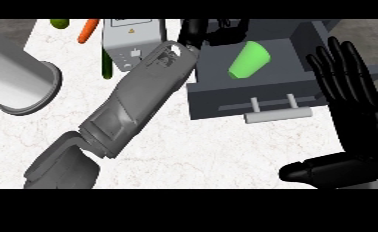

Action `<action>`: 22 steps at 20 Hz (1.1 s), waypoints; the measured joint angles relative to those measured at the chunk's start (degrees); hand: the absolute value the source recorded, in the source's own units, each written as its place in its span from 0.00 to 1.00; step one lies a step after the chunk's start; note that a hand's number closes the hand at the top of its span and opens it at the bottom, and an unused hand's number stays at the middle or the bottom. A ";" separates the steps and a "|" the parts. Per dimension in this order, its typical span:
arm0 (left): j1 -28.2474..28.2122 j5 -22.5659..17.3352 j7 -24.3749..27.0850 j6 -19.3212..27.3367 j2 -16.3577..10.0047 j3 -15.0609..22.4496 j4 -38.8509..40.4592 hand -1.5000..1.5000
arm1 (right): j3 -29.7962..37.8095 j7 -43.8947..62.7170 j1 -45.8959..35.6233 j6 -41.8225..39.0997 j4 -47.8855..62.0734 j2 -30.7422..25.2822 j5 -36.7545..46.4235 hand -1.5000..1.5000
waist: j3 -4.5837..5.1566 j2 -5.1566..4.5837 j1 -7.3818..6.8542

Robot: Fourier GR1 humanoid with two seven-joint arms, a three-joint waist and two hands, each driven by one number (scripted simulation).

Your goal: Pick up the cup, place it into the drawer and close the drawer

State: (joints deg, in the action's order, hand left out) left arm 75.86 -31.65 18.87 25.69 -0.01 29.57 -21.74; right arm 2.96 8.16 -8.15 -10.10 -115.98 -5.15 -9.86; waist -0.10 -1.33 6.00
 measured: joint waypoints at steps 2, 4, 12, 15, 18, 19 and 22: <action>0.34 -0.34 -0.89 0.74 0.00 1.79 0.12 0.00 | -0.14 0.15 -0.23 -0.34 -0.12 -0.10 -0.42 0.00 | -0.01 -0.07 0.37; 0.12 -1.22 -0.88 1.60 0.00 2.81 -0.20 0.00 | -0.17 -0.66 -0.01 -0.76 0.25 0.19 -0.98 0.00 | -0.01 -0.14 0.56; -0.67 -7.57 3.31 0.10 0.00 2.14 -3.74 0.00 | 1.50 -0.44 -1.06 -1.37 0.73 0.06 -4.36 0.00 | 0.03 0.02 -0.28; -1.16 -9.80 6.33 -1.50 0.01 0.56 -5.37 0.00 | 2.01 -0.14 -0.25 -2.11 1.07 -0.07 -6.04 0.00 | 0.05 0.33 -1.53; -1.20 -11.40 6.98 -2.60 0.01 -0.96 -7.30 0.00 | 3.46 0.04 0.83 -3.23 0.58 -1.00 -8.12 1.00 | 0.07 0.73 -2.90; -2.05 -11.47 7.46 -3.27 0.01 -1.40 -7.96 0.00 | 3.72 0.12 1.11 -3.44 0.33 -1.19 -8.52 1.00 | 0.06 0.86 -3.41; -2.96 -12.04 6.72 -3.42 -1.01 -3.50 -10.17 0.00 | 4.41 0.98 1.70 -5.08 -0.74 -3.10 -9.40 1.00 | 0.08 1.21 -4.67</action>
State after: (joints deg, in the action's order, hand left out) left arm 72.90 -43.69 25.59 22.26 -1.02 26.08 -31.91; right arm 7.37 9.14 -6.45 -15.18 -116.72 -8.25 -19.26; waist -0.02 -0.12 1.33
